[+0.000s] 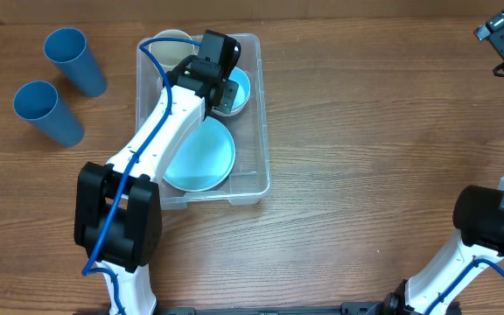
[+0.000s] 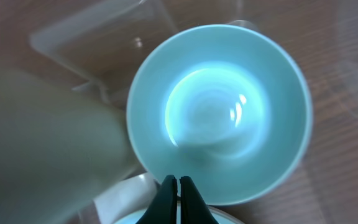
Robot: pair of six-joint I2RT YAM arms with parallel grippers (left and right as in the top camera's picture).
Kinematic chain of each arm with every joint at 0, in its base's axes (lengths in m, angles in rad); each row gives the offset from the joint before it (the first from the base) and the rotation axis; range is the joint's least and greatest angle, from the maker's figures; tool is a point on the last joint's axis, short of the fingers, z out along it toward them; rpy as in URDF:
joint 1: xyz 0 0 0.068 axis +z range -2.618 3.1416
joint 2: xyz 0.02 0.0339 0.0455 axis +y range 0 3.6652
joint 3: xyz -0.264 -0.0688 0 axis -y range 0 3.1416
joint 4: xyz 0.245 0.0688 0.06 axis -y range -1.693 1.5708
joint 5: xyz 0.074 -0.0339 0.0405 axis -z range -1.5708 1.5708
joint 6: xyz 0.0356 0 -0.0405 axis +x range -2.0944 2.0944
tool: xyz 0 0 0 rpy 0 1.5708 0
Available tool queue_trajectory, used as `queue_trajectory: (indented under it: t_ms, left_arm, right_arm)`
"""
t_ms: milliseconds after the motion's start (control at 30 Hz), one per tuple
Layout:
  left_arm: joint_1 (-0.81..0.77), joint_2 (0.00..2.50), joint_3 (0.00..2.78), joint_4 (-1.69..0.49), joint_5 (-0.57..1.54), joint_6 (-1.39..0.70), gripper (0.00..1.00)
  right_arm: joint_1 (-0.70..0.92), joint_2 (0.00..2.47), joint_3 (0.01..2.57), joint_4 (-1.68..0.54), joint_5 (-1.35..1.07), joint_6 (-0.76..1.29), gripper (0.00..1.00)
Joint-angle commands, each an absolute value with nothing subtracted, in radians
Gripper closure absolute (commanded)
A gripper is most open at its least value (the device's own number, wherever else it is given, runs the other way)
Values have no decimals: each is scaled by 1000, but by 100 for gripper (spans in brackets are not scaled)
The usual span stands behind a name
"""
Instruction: Pack container
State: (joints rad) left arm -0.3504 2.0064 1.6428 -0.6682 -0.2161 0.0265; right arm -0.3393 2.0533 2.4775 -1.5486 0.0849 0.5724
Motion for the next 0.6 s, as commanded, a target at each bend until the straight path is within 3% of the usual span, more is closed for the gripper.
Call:
queue_trajectory:
  t_ms: [0,567]
  left_arm:
    - [-344,2042,1657,-637,-332,81,96]
    - [-331,2153,1657,-567,-506,117,96]
  right_arm:
    - [-338,2042,2487,-1547,92,577,0]
    - [-338,2042,2487,-1547,92,577,0]
